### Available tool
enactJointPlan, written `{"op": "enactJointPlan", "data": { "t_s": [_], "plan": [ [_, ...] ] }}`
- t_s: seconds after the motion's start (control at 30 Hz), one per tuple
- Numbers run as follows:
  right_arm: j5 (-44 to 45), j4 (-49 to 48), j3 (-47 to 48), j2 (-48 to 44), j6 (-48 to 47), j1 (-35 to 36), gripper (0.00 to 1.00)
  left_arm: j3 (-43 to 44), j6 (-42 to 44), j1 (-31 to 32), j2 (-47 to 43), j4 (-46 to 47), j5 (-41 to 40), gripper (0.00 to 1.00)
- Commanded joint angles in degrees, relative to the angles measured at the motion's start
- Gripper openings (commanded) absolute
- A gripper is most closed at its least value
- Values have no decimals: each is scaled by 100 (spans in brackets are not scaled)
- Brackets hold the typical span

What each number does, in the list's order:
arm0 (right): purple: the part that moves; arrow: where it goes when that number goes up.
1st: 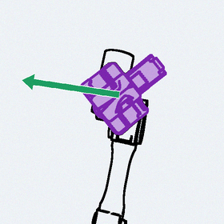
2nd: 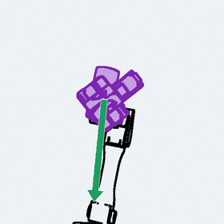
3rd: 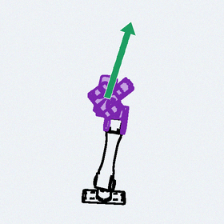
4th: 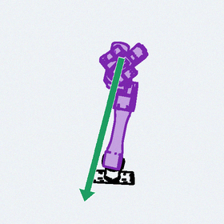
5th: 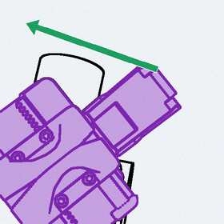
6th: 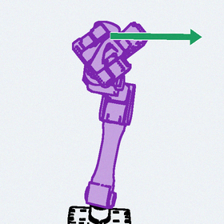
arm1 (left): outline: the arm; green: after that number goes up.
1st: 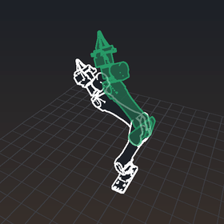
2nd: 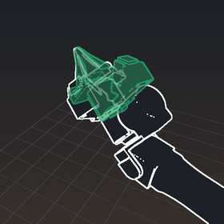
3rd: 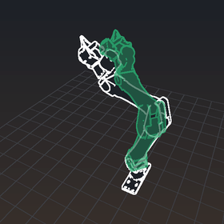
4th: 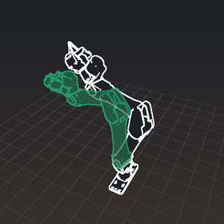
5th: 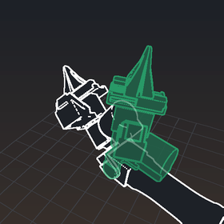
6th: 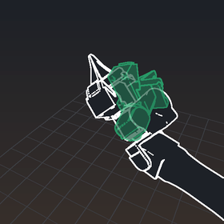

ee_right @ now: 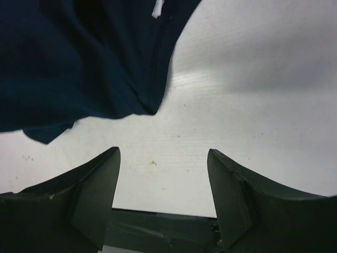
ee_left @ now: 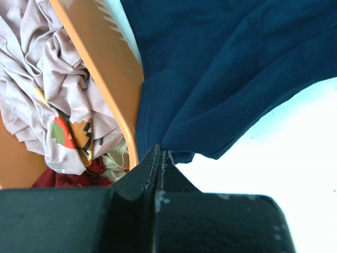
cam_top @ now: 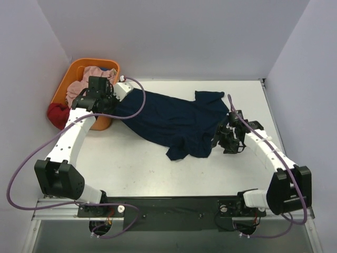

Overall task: Fold and stack the t-shirts
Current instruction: Flatten out the tshirt

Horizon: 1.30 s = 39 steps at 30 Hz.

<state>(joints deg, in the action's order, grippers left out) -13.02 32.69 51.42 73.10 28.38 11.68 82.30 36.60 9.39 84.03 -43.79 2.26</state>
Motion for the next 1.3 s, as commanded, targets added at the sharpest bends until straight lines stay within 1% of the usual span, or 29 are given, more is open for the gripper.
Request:
{"op": "enactJointPlan", "data": {
  "t_s": [0.0,0.13,0.27,0.37,0.5,0.57,0.63,0.67,0.7,0.73,0.77,0.87,0.9,0.93,0.97,1.0,1.03,1.07,1.1,1.13,1.23,1.27],
  "plan": [
    [151,-887,-53,676,475,97,63,-3,-83,-16,-115,37,222,0],
    [308,-1045,131,1293,449,430,64,-65,-153,-16,-132,28,248,0],
    [536,-1063,219,1803,493,589,64,-100,-171,-16,-167,46,222,0],
    [739,-1002,289,1988,371,756,64,-100,-144,-25,-176,29,222,0],
    [905,-922,325,2304,466,1116,64,-65,-136,-33,-150,46,204,0],
    [950,-957,307,2462,510,1143,61,-65,-135,-25,-133,64,222,0],
    [968,-975,334,2577,511,1143,48,-39,-136,-33,-124,99,222,0],
    [924,-1070,316,2612,511,1143,29,-48,-127,-33,-124,116,222,0],
    [828,-1115,316,2595,528,1126,20,-48,-127,-33,-124,116,213,0],
    [792,-1194,273,2560,554,1117,6,-39,-118,-25,-132,108,205,0],
    [731,-1221,229,2421,572,1047,0,-21,-127,-25,-141,116,187,0],
    [503,-1344,-8,1867,607,714,0,-4,-92,-42,-167,90,134,0],
    [415,-1335,-35,1474,581,417,0,31,-74,-42,-168,64,125,0],
    [196,-1274,-62,1279,520,222,0,58,-57,-51,-168,64,134,0],
    [98,-1230,-44,833,458,-102,0,119,-56,-60,-185,3,125,0],
    [-77,-1047,43,629,258,-227,0,180,-56,-77,-194,-33,160,0],
    [-139,-932,139,209,151,-463,0,311,-48,-77,-185,-181,178,0],
    [-331,-652,332,-22,-163,-543,0,417,-39,-77,-203,-252,274,0],
    [-411,-484,508,-294,-305,-675,0,618,-48,-77,-203,-488,344,0],
    [-551,-56,858,-557,-620,-702,0,699,-56,-86,-220,-612,458,0],
    [-754,816,1528,-954,-1053,-895,0,1111,-48,-69,-360,-1129,608,0],
    [-990,1184,1842,-1025,-1167,-1000,0,1200,-56,-69,-413,-1236,635,0]
  ]
}}
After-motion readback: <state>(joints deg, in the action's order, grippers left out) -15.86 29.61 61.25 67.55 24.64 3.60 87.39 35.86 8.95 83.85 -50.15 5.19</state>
